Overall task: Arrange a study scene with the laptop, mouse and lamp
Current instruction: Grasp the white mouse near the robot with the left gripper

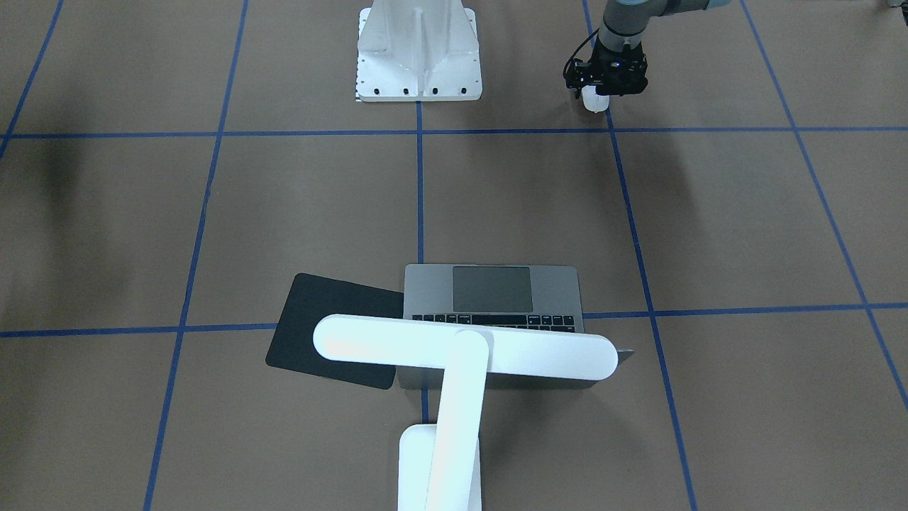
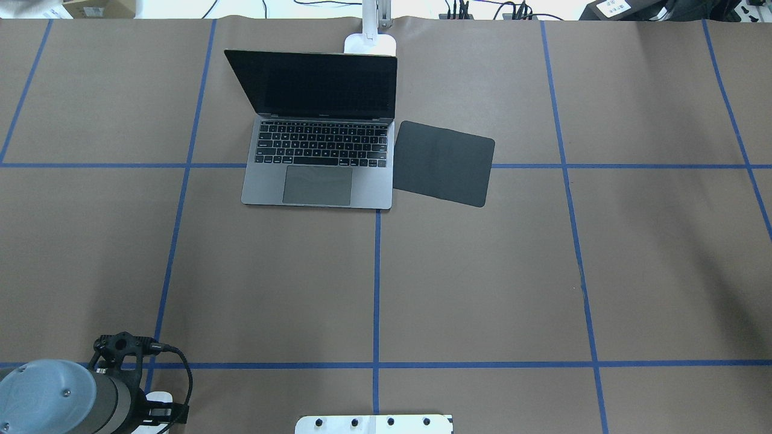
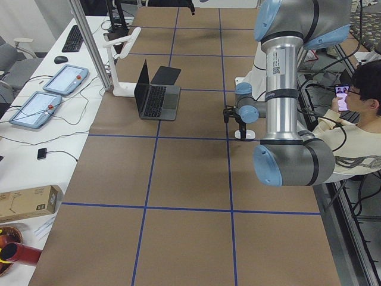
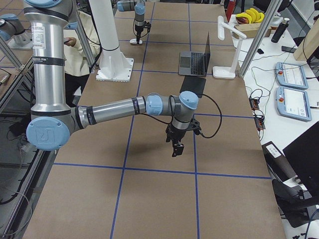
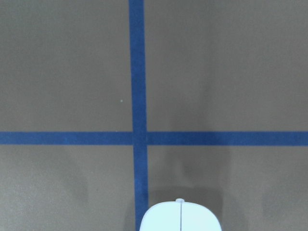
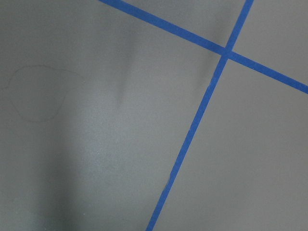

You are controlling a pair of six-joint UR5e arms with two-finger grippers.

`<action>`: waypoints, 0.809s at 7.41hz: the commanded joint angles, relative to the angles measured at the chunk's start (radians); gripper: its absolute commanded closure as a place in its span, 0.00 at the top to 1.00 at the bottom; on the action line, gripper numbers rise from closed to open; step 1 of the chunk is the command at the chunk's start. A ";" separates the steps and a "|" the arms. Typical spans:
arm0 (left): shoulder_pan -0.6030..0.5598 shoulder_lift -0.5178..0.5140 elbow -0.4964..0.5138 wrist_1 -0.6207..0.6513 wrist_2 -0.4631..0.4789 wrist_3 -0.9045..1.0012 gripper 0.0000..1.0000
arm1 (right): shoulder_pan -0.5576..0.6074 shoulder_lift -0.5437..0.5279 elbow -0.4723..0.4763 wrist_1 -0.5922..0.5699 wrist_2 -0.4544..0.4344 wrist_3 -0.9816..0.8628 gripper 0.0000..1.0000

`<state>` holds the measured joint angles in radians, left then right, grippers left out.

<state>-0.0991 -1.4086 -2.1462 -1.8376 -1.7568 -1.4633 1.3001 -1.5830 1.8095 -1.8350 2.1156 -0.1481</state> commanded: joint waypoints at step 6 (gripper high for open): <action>-0.004 -0.001 -0.021 0.001 -0.023 0.017 0.11 | 0.004 0.003 -0.004 -0.003 0.000 0.001 1.00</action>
<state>-0.0947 -1.4086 -2.1530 -1.8374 -1.7680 -1.4540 1.3033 -1.5811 1.8071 -1.8377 2.1153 -0.1473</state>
